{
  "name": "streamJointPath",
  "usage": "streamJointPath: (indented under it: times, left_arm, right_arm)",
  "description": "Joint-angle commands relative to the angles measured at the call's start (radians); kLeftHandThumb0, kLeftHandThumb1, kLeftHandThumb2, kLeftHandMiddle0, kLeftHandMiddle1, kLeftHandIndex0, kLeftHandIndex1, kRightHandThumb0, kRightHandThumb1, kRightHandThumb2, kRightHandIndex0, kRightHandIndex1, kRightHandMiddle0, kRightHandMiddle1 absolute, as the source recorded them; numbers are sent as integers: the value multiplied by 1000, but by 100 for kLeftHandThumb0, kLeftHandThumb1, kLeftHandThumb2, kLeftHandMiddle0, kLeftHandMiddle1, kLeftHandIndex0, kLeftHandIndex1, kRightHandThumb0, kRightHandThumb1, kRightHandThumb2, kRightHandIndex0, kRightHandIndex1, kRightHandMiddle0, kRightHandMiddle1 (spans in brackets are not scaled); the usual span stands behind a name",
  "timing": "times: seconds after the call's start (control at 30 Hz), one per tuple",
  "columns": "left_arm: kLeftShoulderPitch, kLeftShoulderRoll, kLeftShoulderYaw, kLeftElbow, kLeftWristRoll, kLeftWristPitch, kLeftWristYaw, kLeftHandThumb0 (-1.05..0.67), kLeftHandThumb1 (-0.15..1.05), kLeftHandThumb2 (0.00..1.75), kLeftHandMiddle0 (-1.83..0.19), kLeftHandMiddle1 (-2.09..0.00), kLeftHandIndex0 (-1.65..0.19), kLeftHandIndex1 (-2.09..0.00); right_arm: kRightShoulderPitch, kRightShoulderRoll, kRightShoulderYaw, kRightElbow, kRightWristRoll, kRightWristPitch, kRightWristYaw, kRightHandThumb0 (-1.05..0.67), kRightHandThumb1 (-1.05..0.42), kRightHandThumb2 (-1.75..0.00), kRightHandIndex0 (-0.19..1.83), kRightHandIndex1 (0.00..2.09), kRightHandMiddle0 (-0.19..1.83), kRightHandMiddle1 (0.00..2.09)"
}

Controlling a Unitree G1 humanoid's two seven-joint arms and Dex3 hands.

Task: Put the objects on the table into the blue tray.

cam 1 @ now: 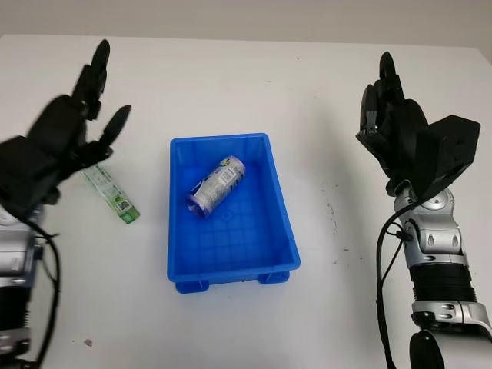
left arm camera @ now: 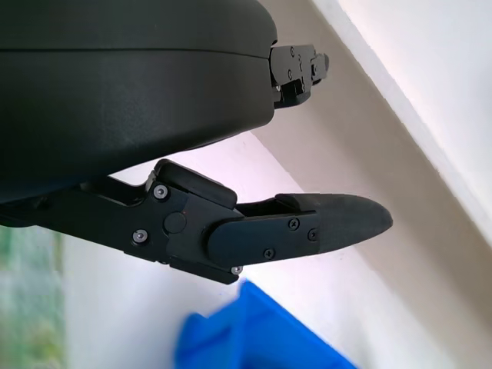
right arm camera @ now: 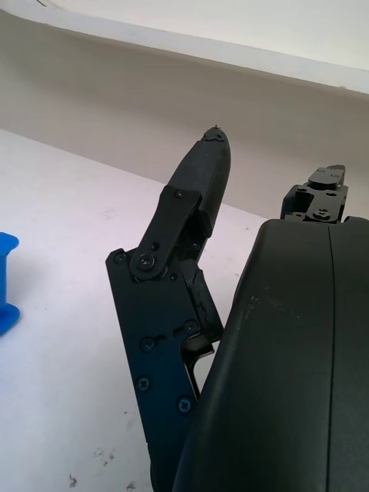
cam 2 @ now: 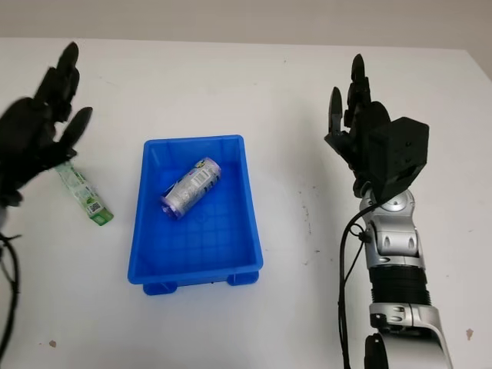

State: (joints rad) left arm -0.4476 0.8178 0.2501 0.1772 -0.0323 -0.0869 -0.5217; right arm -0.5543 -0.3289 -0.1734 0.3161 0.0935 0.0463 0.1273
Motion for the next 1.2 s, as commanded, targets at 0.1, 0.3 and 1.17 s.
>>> streamJointPath:
  times: [0.1,0.3,1.17]
  left_arm:
    - [-44,144,-17,-7,65,65,-66,-79,94,5,5,-6,1,-6]
    - [-32,263,-45,34,252,-173,-4,-55,81,4,-11,-6,-8,-7]
    - [-155,348,-442,296,880,-704,303,-46,90,6,-8,-6,-10,-6]
  right_arm:
    - [-12,-4,-6,-13,4,-7,9,-61,-105,-77,-19,0,-19,0]
    - [-16,-3,-12,-18,7,13,7,-62,-105,-76,-19,0,-19,0]
    - [-7,4,-17,-17,18,12,19,-58,-105,-80,-19,0,-19,0]
